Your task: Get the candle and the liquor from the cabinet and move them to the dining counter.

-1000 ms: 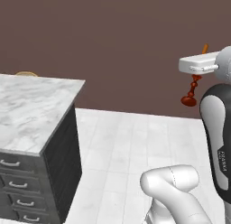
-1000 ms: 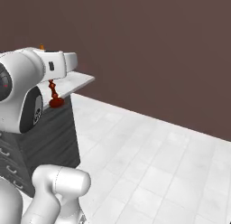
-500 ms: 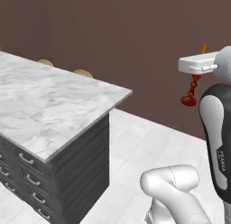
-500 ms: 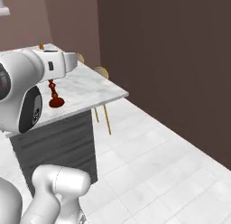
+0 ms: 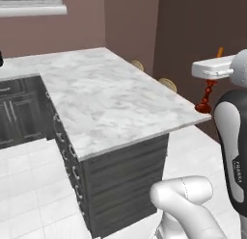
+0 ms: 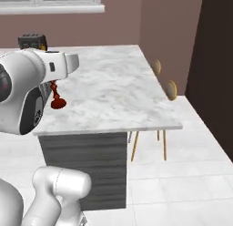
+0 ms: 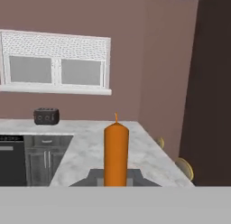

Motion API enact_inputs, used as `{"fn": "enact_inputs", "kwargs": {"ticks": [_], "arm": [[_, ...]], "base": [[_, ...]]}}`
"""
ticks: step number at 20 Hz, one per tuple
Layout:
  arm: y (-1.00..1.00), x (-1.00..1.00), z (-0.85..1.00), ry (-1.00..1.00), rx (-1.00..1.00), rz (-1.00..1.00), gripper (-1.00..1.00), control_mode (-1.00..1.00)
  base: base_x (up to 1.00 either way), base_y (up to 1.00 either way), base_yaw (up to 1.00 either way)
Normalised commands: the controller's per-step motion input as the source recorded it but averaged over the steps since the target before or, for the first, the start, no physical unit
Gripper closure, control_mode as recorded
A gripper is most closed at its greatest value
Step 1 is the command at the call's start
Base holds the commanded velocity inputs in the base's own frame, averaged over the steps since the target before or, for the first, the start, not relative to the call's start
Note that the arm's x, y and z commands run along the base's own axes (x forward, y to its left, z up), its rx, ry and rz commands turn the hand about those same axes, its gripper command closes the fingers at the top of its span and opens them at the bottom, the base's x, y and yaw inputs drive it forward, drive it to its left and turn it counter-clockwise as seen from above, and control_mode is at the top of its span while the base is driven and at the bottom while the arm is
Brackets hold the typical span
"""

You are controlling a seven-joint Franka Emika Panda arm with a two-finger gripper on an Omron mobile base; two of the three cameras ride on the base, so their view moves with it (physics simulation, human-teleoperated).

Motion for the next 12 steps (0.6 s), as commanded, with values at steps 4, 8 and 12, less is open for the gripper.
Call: {"fn": "enact_inputs", "kwargs": {"ticks": [4,8,12], "arm": [[0.0,0.0,0.0,0.0,0.0,0.0,1.0,1.0],[0.0,0.0,0.0,0.0,0.0,0.0,1.0,1.0],[0.0,0.0,0.0,0.0,0.0,0.0,1.0,1.0]], "base": [[0.53,-0.36,0.85],[0.27,-0.64,0.75],[-0.45,-0.86,0.25]]}}
